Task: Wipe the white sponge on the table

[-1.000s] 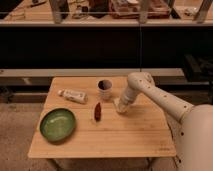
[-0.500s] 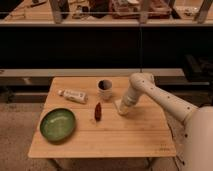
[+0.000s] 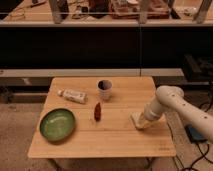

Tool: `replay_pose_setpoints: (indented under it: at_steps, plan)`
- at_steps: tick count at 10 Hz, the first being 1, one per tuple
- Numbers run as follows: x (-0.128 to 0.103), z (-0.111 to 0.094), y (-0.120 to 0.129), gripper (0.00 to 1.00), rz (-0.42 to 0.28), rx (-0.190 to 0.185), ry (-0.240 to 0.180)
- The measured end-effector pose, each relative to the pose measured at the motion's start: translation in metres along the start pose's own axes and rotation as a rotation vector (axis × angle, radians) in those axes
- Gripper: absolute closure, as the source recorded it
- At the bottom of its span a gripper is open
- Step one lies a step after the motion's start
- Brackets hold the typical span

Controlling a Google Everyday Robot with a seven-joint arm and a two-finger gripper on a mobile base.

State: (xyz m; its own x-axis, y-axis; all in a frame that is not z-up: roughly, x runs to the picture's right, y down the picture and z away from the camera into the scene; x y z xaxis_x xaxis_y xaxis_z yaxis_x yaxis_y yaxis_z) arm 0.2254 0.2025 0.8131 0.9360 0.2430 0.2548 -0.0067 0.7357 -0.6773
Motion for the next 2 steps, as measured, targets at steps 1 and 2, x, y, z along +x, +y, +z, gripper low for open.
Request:
replay_pose_setpoints:
  at_steps: [1,2]
  plan:
    - [0.0067,-0.0032,0.0086,1.0,0.021,0.014,-0.007]
    - [0.0119,-0.0053,0.0128,1.0,0.044,0.029,-0.014]
